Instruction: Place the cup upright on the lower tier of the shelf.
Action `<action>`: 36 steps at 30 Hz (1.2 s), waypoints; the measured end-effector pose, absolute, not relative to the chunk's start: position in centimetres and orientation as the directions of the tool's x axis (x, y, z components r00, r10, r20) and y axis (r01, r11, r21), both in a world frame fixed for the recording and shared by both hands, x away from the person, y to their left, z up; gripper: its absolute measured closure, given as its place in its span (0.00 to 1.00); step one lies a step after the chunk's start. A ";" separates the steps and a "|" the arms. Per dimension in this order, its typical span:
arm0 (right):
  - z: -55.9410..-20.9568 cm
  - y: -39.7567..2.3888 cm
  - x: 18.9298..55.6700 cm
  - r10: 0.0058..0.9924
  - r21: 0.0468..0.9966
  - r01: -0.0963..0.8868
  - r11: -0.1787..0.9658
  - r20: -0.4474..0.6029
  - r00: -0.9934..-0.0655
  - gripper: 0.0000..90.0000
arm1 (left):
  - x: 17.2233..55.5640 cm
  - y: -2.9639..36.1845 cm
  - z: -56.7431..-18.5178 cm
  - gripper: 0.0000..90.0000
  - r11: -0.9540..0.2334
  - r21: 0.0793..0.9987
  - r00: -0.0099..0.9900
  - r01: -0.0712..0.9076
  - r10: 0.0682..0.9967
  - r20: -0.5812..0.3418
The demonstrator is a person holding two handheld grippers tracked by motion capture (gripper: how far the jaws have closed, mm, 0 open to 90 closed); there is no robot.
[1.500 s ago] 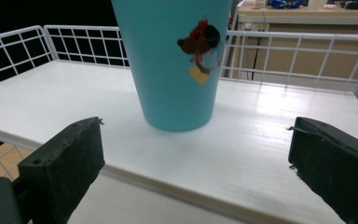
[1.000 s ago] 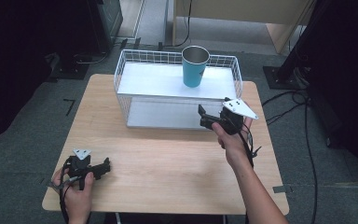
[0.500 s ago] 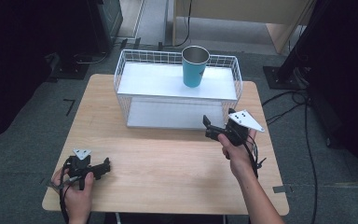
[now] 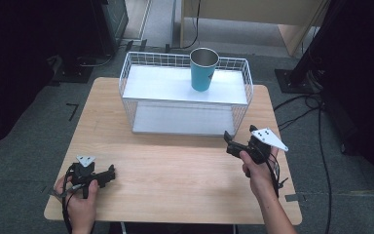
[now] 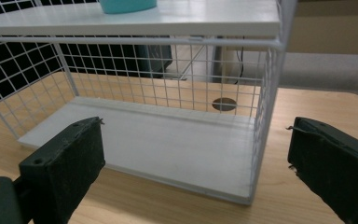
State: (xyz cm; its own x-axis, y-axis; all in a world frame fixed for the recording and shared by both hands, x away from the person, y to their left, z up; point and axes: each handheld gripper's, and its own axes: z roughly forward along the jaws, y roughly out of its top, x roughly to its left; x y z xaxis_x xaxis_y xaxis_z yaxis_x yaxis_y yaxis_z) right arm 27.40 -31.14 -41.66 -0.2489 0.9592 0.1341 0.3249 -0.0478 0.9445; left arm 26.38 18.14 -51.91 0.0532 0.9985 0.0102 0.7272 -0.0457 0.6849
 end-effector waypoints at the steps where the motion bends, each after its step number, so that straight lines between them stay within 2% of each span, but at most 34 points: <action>1: -41.7 -31.1 27.4 0.959 0.945 0.325 -0.048 0.134 -0.249 0.04 | 26.4 18.1 -51.9 0.00 -0.046 0.685 0.053 0.727 0.999 0.010; 24: -46.2 -36.9 24.1 0.981 0.915 0.393 -0.088 0.148 -0.124 0.06 | 26.4 18.1 -51.9 0.00 -0.045 0.686 0.053 0.727 0.999 0.009; 36: -47.8 -38.7 22.6 0.988 0.902 0.424 -0.078 0.127 -0.088 0.06 | 26.4 18.1 -51.9 0.00 -0.045 0.685 0.053 0.727 0.999 0.009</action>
State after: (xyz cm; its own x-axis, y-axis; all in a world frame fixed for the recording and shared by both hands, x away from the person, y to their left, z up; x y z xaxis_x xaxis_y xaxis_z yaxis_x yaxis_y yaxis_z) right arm 22.61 -38.72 -47.84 -0.0879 0.9880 0.1272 0.4238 -0.0785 0.9023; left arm 26.38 18.13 -51.91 0.0530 0.9986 0.0089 0.7267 -0.0447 0.6855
